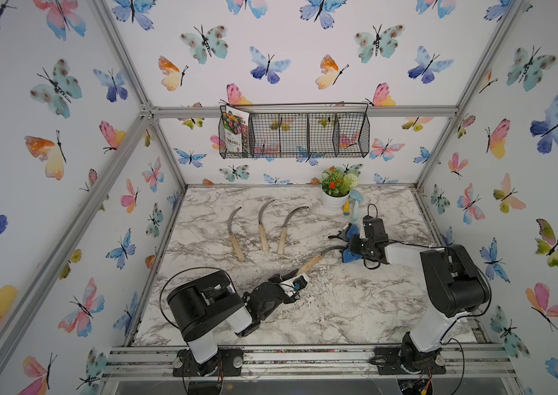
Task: Wipe small sickles with rags
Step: Wipe the small sickle.
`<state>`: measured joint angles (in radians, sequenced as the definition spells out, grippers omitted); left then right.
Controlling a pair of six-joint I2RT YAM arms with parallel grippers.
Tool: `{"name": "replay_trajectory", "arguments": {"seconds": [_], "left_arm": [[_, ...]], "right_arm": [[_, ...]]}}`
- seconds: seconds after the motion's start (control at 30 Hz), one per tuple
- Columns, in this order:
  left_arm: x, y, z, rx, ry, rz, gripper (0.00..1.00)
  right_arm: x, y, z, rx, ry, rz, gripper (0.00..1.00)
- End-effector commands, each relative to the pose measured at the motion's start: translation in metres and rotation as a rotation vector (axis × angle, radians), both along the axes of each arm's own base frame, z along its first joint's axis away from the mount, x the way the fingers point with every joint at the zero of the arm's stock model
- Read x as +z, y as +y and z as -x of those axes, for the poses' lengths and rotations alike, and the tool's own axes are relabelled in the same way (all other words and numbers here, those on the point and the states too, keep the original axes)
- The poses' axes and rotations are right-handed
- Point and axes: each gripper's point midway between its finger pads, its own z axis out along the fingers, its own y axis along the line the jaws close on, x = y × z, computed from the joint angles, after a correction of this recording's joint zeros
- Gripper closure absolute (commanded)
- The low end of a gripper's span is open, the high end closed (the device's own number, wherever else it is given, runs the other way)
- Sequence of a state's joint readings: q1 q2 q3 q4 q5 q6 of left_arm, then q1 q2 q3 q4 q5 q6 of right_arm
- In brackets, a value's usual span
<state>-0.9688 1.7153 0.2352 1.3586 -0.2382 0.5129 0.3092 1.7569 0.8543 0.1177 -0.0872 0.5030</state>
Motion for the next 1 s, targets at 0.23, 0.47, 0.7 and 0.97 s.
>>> {"name": "replay_trajectory", "arguments": {"seconds": [0.23,0.47,0.7,0.97], "left_arm": [[0.02,0.0,-0.006,0.024,-0.049,0.054,1.0],[0.02,0.001,-0.006,0.024,-0.048,0.058,1.0],[0.022,0.001,-0.006,0.03,-0.053,0.062,1.0],[0.022,0.004,-0.008,0.043,-0.057,0.065,1.0]], "right_arm": [[0.037,0.12,0.041,0.276,-0.037,-0.032,0.98],[0.036,0.12,0.052,0.28,-0.05,-0.026,0.98],[0.005,0.061,0.041,0.152,0.01,0.0,0.98],[-0.035,-0.021,0.033,-0.004,0.088,-0.052,0.98]]}}
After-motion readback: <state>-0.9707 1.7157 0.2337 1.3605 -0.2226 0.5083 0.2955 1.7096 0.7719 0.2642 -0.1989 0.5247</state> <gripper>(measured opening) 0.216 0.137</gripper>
